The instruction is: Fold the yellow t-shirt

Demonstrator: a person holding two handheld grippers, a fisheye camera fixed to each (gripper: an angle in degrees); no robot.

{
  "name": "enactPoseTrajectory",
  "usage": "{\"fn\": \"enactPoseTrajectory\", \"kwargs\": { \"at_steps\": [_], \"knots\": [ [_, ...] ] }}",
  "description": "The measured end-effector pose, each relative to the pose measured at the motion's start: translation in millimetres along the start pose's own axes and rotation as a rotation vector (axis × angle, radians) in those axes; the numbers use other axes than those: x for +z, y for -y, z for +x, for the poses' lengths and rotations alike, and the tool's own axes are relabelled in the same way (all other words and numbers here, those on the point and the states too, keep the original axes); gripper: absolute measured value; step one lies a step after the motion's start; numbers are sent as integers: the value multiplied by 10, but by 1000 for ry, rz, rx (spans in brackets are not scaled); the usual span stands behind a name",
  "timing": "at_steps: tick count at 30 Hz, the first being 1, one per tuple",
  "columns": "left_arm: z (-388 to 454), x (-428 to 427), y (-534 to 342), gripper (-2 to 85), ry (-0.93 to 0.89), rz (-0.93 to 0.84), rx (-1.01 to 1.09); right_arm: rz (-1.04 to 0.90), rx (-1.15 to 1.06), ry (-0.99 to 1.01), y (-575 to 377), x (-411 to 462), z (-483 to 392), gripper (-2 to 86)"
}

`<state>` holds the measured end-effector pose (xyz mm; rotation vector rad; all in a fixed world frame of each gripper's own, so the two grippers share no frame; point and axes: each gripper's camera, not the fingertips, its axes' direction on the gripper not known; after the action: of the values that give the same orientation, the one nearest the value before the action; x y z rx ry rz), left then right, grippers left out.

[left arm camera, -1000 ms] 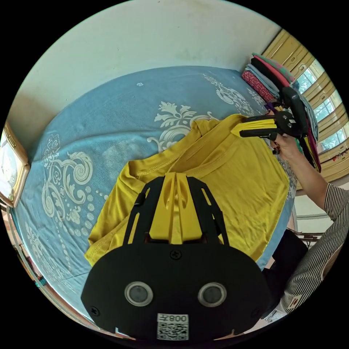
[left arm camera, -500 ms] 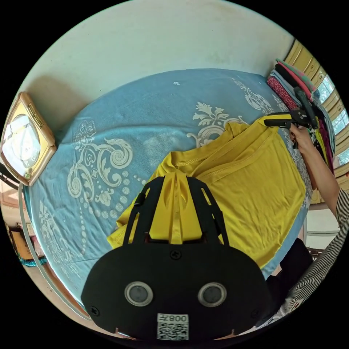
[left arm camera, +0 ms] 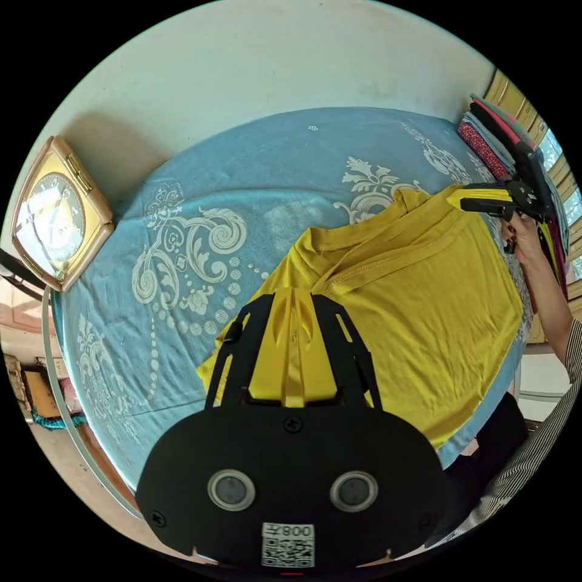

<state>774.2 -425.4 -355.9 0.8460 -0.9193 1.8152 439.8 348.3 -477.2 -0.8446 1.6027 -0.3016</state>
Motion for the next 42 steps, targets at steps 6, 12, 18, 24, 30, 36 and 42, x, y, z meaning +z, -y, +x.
{"fn": "enactPoseTrajectory", "kwargs": {
  "at_steps": [6, 12, 18, 24, 30, 36, 42],
  "knots": [
    [-202, -203, -708, 2, -206, 32, -2, -92, -168, 171, -186, 208, -378, 1],
    [-638, -118, -737, 1, -84, 5, -123, -171, -196, 123, -49, 438, -470, 1],
    [-1013, -365, -724, 1, 1, 91, -219, -130, -197, -61, 143, 346, -404, 1],
    [-854, -536, -1041, 1, -126, 177, -156, -59, -149, -83, 5, 270, -395, 1],
    [-594, -258, -787, 2, -124, 79, -68, 40, -64, -125, -134, 49, -228, 1],
    [-743, -365, -943, 2, -229, 166, -142, 111, 26, -82, -678, -349, 136, 1],
    [-493, -297, -939, 2, -287, 154, -90, 0, 17, 5, -922, 2, 209, 1]
  ]
}}
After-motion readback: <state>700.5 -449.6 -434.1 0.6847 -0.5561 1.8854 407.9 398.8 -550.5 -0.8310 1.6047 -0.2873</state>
